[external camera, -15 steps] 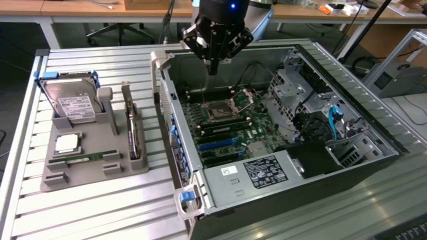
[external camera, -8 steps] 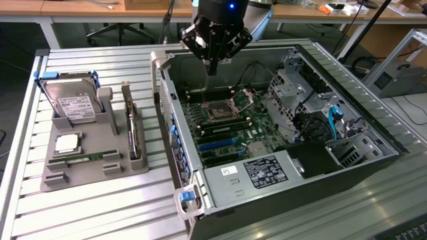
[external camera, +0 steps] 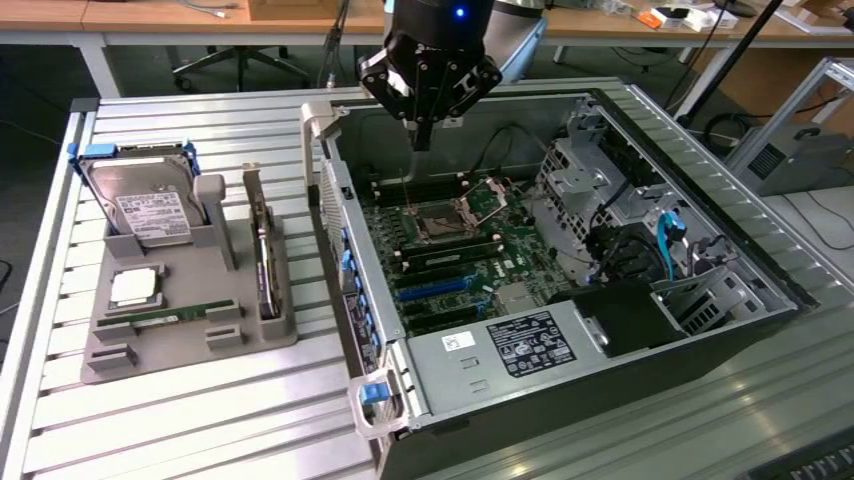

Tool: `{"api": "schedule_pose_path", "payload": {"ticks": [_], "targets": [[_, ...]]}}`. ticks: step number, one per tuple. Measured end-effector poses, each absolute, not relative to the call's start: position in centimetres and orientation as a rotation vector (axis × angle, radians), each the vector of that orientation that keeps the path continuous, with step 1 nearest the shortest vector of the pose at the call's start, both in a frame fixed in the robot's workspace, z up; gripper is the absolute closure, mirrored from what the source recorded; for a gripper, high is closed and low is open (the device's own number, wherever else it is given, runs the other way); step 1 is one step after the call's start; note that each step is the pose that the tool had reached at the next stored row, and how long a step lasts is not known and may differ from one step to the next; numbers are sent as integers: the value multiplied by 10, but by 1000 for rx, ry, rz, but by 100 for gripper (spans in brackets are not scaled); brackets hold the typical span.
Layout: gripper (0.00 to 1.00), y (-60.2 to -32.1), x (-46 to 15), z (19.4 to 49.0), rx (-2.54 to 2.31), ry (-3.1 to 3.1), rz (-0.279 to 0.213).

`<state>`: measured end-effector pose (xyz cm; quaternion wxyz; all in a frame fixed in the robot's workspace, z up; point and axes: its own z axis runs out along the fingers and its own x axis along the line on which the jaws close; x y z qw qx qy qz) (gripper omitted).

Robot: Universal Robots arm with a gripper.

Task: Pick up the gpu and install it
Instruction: 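Reach for the gpu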

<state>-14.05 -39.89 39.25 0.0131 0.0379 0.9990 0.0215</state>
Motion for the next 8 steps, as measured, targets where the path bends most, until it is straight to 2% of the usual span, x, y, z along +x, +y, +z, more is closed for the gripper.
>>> {"api": "schedule_pose_path", "payload": {"ticks": [8], "targets": [[89, -399, -142, 392, 118, 3113, 67]]}}
